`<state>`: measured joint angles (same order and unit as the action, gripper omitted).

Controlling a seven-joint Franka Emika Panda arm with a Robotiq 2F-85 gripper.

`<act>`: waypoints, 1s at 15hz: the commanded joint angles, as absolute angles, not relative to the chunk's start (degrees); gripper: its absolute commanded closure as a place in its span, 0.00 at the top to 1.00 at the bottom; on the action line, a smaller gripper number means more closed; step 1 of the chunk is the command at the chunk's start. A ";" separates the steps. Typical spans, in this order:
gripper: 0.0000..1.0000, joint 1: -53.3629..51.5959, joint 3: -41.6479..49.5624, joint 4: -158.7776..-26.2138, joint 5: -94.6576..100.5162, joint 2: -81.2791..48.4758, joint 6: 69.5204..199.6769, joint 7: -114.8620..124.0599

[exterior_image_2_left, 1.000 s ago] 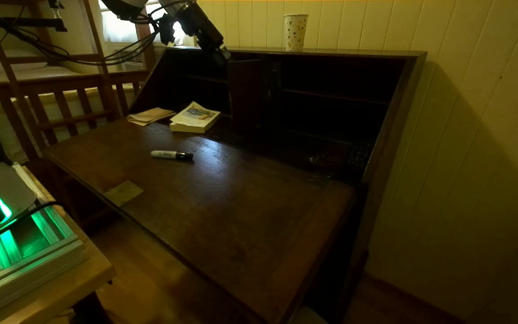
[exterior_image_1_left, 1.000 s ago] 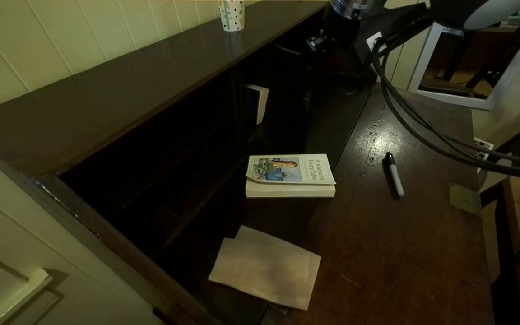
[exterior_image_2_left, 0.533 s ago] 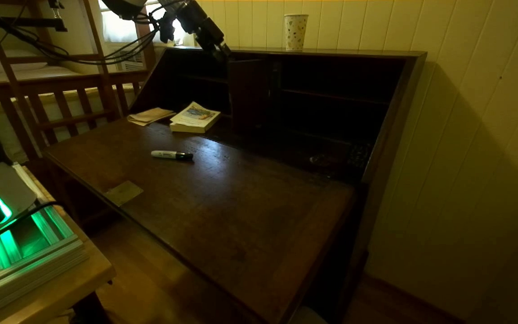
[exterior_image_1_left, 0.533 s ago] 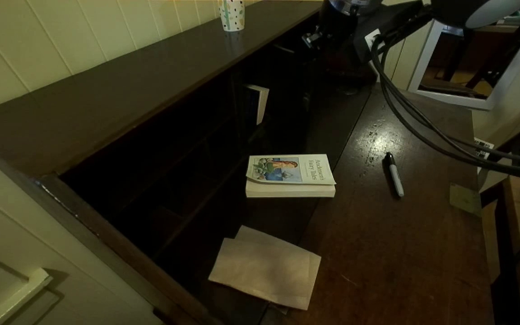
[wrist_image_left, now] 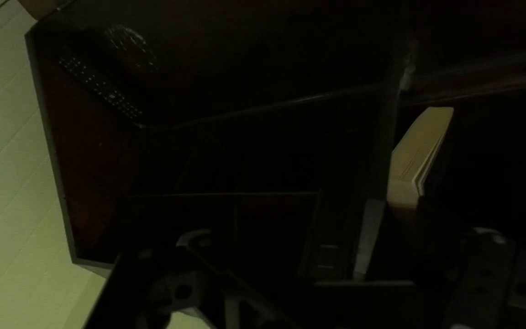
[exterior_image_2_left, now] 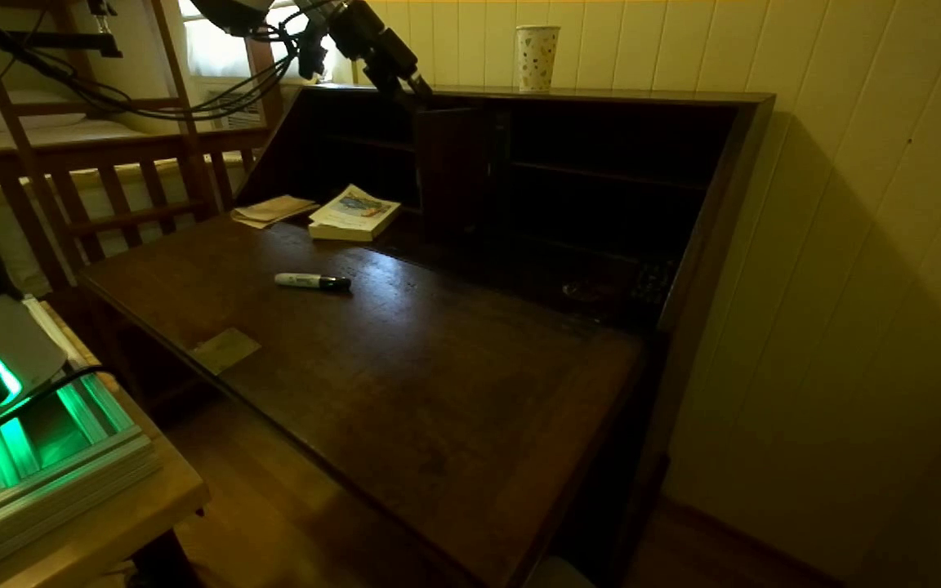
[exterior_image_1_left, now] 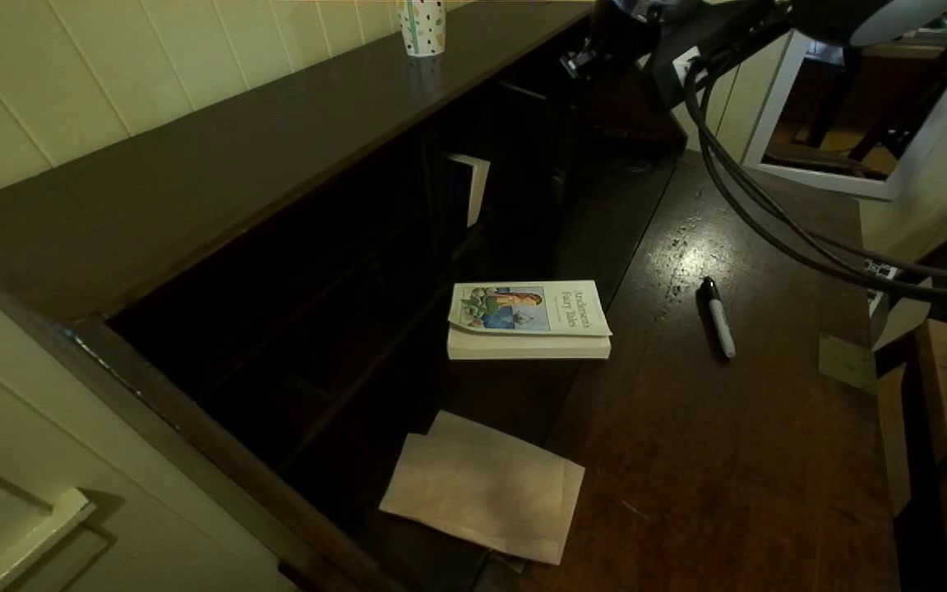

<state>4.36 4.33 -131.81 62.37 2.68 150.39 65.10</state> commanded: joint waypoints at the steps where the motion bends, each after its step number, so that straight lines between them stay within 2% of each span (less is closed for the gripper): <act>1: 1.00 4.68 4.72 -132.97 62.11 4.26 148.39 64.65; 11: 1.00 5.59 4.88 -134.10 59.73 6.61 140.60 63.25; 15: 1.00 6.64 5.72 -135.08 62.43 7.26 141.28 65.74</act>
<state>5.72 5.22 -132.82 61.30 4.75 140.92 64.83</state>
